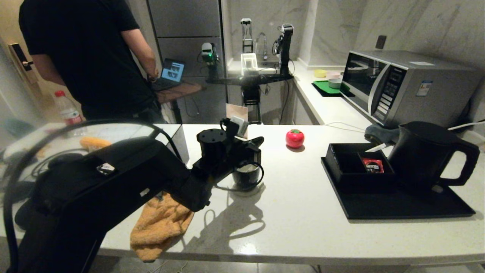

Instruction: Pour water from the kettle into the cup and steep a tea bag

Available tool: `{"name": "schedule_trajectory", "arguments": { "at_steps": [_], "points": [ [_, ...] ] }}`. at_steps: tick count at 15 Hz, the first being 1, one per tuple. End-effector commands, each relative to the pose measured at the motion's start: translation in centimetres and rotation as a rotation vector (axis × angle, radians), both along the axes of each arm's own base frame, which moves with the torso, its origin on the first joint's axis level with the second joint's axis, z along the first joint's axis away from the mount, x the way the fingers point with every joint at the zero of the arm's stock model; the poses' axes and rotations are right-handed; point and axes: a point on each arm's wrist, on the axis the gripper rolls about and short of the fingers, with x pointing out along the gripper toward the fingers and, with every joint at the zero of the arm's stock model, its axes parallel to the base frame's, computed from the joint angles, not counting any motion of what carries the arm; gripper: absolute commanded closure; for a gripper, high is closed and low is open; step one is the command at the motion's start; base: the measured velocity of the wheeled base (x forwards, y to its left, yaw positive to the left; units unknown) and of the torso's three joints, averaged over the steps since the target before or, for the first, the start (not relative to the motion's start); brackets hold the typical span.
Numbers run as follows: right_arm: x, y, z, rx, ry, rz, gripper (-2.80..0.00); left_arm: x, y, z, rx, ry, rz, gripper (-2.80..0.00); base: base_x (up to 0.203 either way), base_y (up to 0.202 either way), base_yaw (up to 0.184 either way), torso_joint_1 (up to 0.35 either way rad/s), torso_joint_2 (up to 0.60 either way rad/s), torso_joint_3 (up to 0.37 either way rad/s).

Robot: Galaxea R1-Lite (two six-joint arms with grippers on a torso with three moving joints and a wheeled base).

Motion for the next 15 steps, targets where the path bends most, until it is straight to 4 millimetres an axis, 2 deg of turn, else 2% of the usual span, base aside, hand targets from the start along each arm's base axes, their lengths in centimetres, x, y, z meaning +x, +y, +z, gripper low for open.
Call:
{"name": "schedule_trajectory", "arguments": {
  "at_steps": [1, 10, 15],
  "points": [
    [0.0, 0.0, 0.0, 0.0, 0.002, 0.001, 0.0, 0.0, 0.1, 0.6, -0.012, -0.017, 0.026, 0.0, 0.0, 0.0, 0.0, 0.0, 0.0, 0.0],
    [0.0, 0.0, 0.0, 0.0, 0.002, 0.001, 0.0, -0.1, 2.1, 5.3, -0.049, -0.113, 0.07, 0.0, 0.0, 0.0, 0.0, 0.0, 0.0, 0.0],
    [0.0, 0.0, 0.0, 0.0, 0.003, 0.001, 0.0, 0.1, 3.3, 6.8, -0.068, -0.143, 0.114, 0.0, 0.0, 0.0, 0.0, 0.0, 0.0, 0.0]
  ]
}}
